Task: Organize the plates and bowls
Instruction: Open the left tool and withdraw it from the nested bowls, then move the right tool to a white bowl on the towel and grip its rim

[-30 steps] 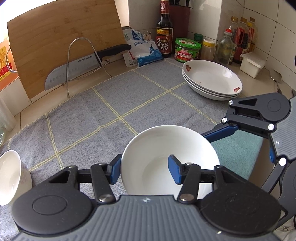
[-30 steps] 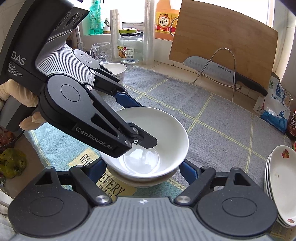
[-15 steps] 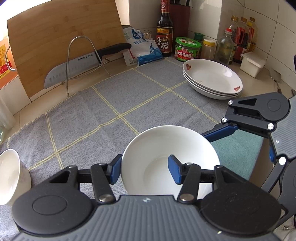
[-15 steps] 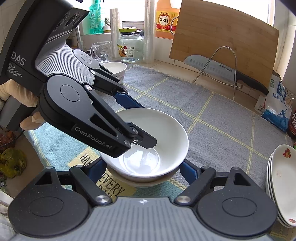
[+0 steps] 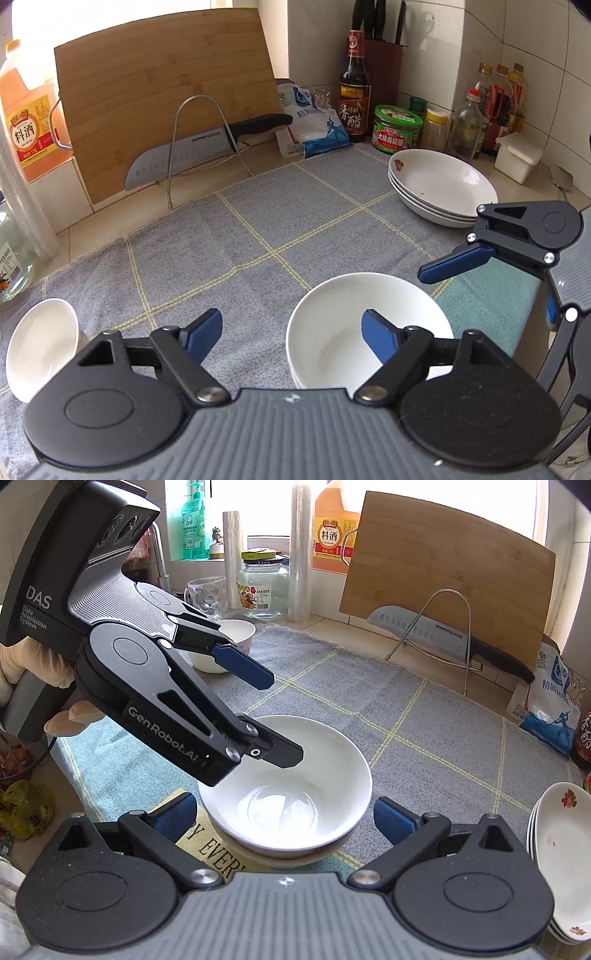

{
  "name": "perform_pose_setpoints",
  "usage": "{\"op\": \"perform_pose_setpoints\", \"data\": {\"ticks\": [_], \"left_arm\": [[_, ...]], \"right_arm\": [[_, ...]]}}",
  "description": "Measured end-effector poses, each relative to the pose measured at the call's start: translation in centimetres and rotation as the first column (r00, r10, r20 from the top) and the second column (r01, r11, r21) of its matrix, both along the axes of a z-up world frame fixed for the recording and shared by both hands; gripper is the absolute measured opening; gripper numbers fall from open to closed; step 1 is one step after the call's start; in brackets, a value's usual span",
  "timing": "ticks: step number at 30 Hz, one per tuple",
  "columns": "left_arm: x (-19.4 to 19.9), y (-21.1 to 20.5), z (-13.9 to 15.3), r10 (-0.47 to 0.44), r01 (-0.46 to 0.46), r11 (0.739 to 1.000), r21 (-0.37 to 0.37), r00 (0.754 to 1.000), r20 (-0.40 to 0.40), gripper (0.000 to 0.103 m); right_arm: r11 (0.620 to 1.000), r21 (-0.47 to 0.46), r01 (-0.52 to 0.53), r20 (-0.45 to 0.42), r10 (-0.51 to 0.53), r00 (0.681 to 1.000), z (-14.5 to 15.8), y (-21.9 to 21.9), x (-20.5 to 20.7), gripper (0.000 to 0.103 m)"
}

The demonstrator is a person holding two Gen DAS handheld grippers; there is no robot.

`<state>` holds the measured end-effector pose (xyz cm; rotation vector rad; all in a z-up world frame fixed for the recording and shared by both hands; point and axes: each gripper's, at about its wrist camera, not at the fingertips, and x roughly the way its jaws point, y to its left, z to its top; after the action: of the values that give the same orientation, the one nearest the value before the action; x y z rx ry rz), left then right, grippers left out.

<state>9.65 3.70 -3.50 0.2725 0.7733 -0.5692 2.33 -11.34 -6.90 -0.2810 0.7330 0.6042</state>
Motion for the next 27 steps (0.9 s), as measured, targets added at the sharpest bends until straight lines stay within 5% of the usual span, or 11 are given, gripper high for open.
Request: {"op": "perform_pose_setpoints", "data": {"ticks": [11, 27], "left_arm": [[0.0, 6.3, 0.3, 0.177, -0.177, 0.984, 0.008, 0.983, 0.052, 0.089], [3.0, 14.9, -4.4, 0.346, -0.35, 0.933, 0.081, 0.936, 0.063, 0.089]], "right_arm": [[0.998, -0.011, -0.062, 0.027, 0.063, 0.998, 1.5, 3.6, 1.9, 0.103], [0.979, -0.056, -0.194, 0.008, 0.195, 0.981, 2.7, 14.4, 11.1, 0.103]]}}
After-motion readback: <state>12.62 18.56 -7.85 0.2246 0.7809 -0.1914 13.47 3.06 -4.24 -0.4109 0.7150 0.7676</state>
